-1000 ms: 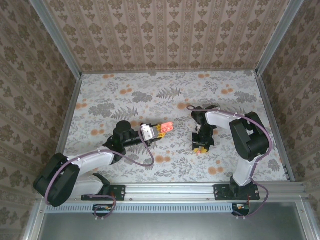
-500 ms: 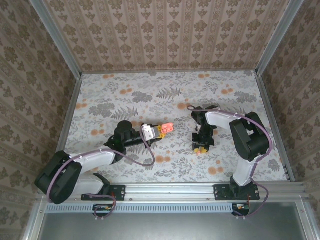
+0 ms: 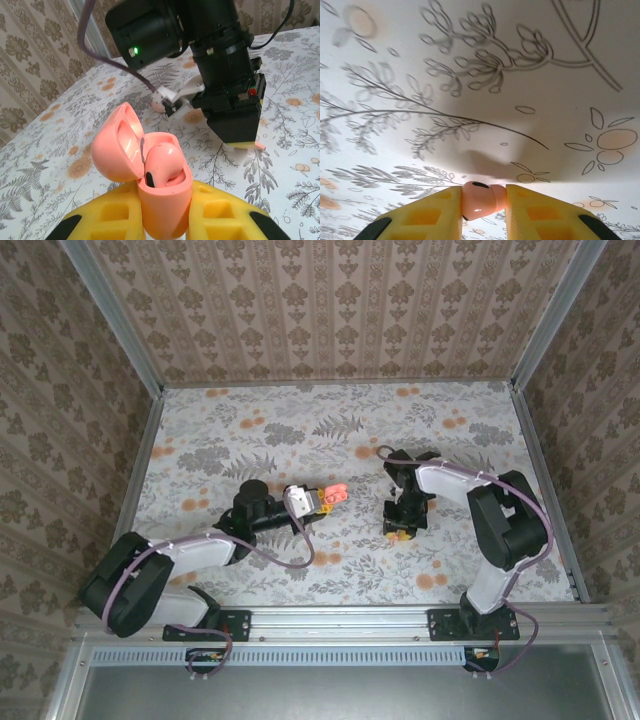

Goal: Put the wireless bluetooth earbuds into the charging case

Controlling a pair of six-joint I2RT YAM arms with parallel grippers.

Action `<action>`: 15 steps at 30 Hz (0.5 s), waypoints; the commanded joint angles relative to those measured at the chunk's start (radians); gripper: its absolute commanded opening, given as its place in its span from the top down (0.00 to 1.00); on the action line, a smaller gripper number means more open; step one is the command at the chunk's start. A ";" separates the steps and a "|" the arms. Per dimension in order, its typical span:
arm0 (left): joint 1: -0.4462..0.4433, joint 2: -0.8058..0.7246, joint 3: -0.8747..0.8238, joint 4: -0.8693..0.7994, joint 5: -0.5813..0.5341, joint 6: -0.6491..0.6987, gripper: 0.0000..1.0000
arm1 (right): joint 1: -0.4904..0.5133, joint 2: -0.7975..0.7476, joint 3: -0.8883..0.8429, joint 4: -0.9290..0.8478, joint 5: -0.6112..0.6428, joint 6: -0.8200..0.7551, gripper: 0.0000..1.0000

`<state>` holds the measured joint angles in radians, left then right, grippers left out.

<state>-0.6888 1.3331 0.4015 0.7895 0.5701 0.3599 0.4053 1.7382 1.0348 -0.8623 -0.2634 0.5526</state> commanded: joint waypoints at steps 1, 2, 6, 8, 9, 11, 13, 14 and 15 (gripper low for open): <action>0.003 0.029 0.020 0.076 -0.016 -0.058 0.98 | 0.007 -0.063 -0.032 0.095 0.028 0.059 0.74; 0.007 0.039 0.018 0.092 -0.016 -0.071 0.98 | 0.006 -0.078 -0.044 0.125 0.034 0.074 0.74; 0.021 0.084 0.013 0.157 -0.021 -0.124 0.98 | 0.007 -0.141 -0.106 0.267 0.041 0.134 0.74; 0.030 0.114 0.010 0.197 -0.031 -0.155 0.99 | 0.009 -0.184 -0.150 0.372 0.041 0.160 0.74; 0.035 0.128 0.008 0.215 -0.037 -0.167 0.99 | 0.010 -0.200 -0.169 0.403 0.049 0.169 0.74; 0.044 0.159 0.005 0.261 -0.051 -0.193 0.99 | 0.014 -0.235 -0.203 0.470 0.068 0.177 0.75; 0.050 0.190 0.004 0.301 -0.059 -0.220 0.99 | 0.020 -0.265 -0.242 0.546 0.076 0.187 0.75; 0.052 0.207 0.002 0.321 -0.061 -0.228 0.99 | 0.024 -0.278 -0.262 0.591 0.073 0.191 0.75; 0.054 0.219 0.003 0.333 -0.063 -0.238 0.99 | 0.027 -0.290 -0.279 0.622 0.074 0.193 0.75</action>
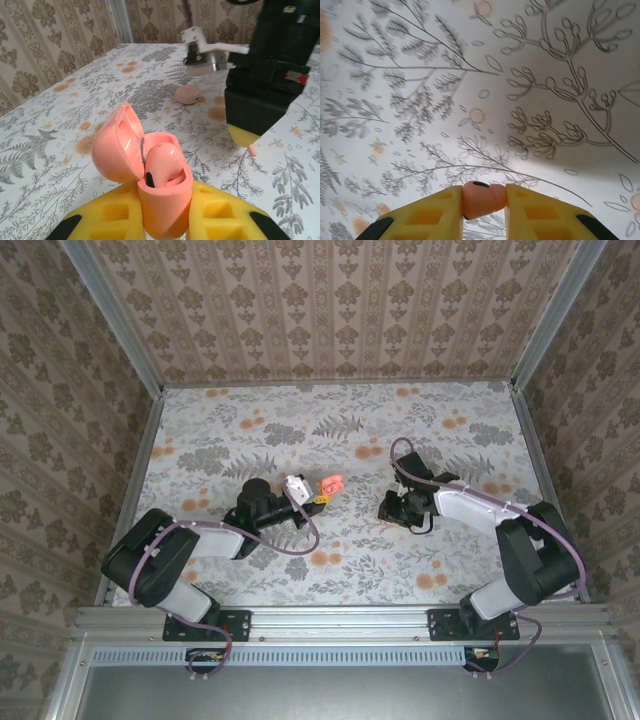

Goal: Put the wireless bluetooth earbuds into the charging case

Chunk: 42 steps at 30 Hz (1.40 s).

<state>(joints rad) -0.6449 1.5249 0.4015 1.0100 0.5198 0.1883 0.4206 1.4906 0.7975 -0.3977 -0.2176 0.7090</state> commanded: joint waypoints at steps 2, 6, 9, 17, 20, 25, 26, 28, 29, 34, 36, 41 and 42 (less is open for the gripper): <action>0.011 0.049 0.006 0.131 -0.018 -0.077 0.99 | 0.020 -0.059 -0.065 0.217 0.033 0.037 0.75; 0.014 0.085 0.010 0.167 -0.026 -0.096 0.99 | 0.041 -0.080 -0.090 0.296 0.046 0.029 0.75; 0.013 0.105 0.013 0.182 -0.033 -0.107 0.99 | 0.047 -0.081 -0.099 0.344 0.042 0.026 0.75; 0.016 0.112 0.008 0.191 -0.057 -0.128 0.99 | 0.069 -0.092 -0.124 0.423 0.052 0.014 0.76; 0.017 0.128 0.009 0.194 -0.056 -0.138 0.99 | 0.077 -0.115 -0.141 0.453 0.064 0.012 0.76; 0.019 0.156 0.015 0.216 -0.058 -0.156 0.99 | 0.092 -0.177 -0.179 0.495 0.097 0.012 0.76; 0.021 0.162 0.018 0.217 -0.058 -0.156 0.99 | 0.093 -0.193 -0.187 0.504 0.103 0.011 0.76; 0.021 0.176 0.024 0.223 -0.059 -0.158 1.00 | 0.095 -0.225 -0.205 0.519 0.114 0.007 0.76; 0.021 0.184 0.027 0.229 -0.059 -0.161 0.99 | 0.095 -0.243 -0.214 0.529 0.119 0.005 0.76; 0.022 0.212 0.038 0.243 -0.048 -0.171 0.99 | 0.099 -0.308 -0.263 0.597 0.126 0.006 0.76; 0.022 0.221 0.041 0.249 -0.042 -0.171 1.00 | 0.101 -0.321 -0.281 0.626 0.123 0.007 0.75; 0.021 0.247 0.054 0.263 -0.011 -0.171 1.00 | 0.111 -0.324 -0.306 0.692 0.110 0.007 0.75; 0.022 0.251 0.057 0.266 -0.003 -0.170 1.00 | 0.115 -0.323 -0.308 0.705 0.110 0.005 0.75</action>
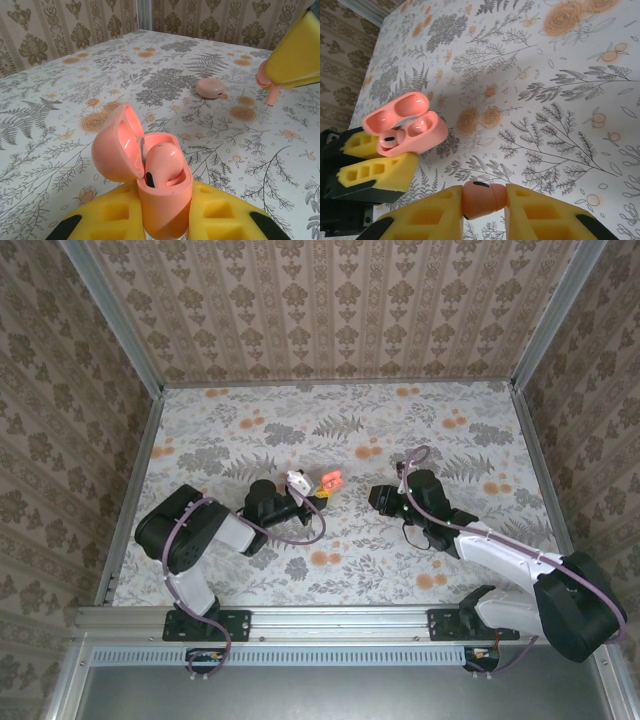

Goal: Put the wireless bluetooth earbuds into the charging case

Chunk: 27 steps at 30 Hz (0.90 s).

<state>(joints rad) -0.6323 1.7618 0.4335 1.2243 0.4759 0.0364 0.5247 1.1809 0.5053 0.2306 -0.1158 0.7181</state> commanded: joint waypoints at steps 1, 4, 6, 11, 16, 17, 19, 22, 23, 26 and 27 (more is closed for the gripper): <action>0.010 0.016 0.027 0.051 0.048 -0.019 1.00 | 0.016 -0.011 -0.016 0.086 0.007 -0.006 0.75; 0.009 0.018 0.035 0.051 0.065 -0.018 1.00 | 0.035 -0.006 -0.017 0.115 0.011 -0.015 0.75; 0.009 0.018 0.039 0.051 0.079 -0.018 1.00 | 0.048 -0.005 -0.017 0.122 0.025 -0.020 0.75; 0.007 0.021 0.044 0.052 0.118 -0.022 1.00 | 0.061 0.011 -0.030 0.186 0.028 -0.009 0.75; 0.009 0.019 0.051 0.053 0.155 -0.041 1.00 | 0.076 0.035 -0.029 0.242 0.058 -0.021 0.75; 0.008 0.018 0.052 0.053 0.159 -0.044 1.00 | 0.077 0.041 -0.030 0.255 0.064 -0.024 0.75; 0.006 0.017 0.055 0.054 0.159 -0.056 1.00 | 0.078 0.061 -0.028 0.286 0.073 -0.031 0.75; 0.006 0.013 0.056 0.053 0.189 -0.067 1.00 | 0.080 0.089 -0.017 0.319 0.071 -0.035 0.75; 0.006 0.012 0.057 0.053 0.190 -0.069 1.00 | 0.081 0.096 -0.013 0.327 0.069 -0.037 0.75; 0.006 0.008 0.057 0.053 0.190 -0.071 1.00 | 0.085 0.119 -0.005 0.348 0.068 -0.039 0.75; 0.006 0.007 0.059 0.054 0.191 -0.073 1.00 | 0.086 0.127 -0.003 0.355 0.066 -0.039 0.75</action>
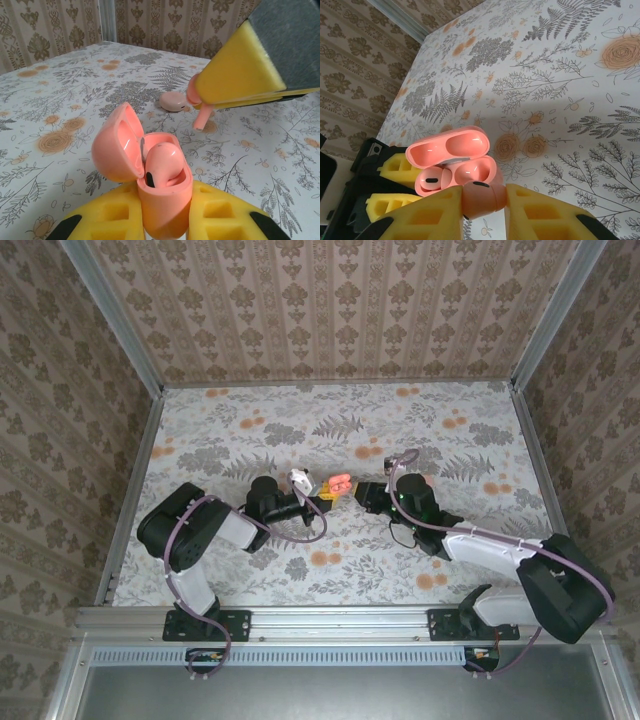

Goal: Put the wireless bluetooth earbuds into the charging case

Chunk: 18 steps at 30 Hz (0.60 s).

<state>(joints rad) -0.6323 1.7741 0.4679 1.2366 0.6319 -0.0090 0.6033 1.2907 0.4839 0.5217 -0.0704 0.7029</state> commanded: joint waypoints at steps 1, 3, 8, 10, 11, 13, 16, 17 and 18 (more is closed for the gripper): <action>0.006 -0.007 0.025 0.041 0.035 -0.029 1.00 | 0.009 0.022 0.019 0.074 0.019 -0.025 0.75; 0.006 -0.010 0.027 0.041 0.037 -0.033 1.00 | 0.010 0.035 0.023 0.086 0.020 -0.023 0.75; 0.006 -0.010 0.032 0.041 0.039 -0.040 1.00 | 0.015 0.050 0.032 0.100 0.025 -0.027 0.75; 0.005 -0.010 0.032 0.041 0.039 -0.044 1.00 | 0.015 0.051 0.032 0.103 0.031 -0.030 0.75; 0.005 -0.010 0.031 0.041 0.040 -0.043 1.00 | 0.016 0.051 0.032 0.106 0.035 -0.032 0.75; 0.005 -0.010 0.028 0.040 0.035 -0.042 1.00 | 0.015 0.047 0.032 0.110 0.038 -0.035 0.75; 0.005 -0.008 0.024 0.040 0.028 -0.042 1.00 | 0.015 0.030 0.030 0.107 0.039 -0.043 0.75; 0.005 -0.007 0.023 0.039 0.026 -0.042 1.00 | 0.016 0.023 0.029 0.106 0.039 -0.047 0.75; 0.005 -0.007 0.023 0.041 0.023 -0.044 1.00 | 0.015 0.015 0.029 0.100 0.042 -0.050 0.75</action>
<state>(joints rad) -0.6323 1.7741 0.4805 1.2407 0.6437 -0.0322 0.6136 1.3357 0.4850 0.5892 -0.0547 0.6796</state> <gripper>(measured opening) 0.178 0.248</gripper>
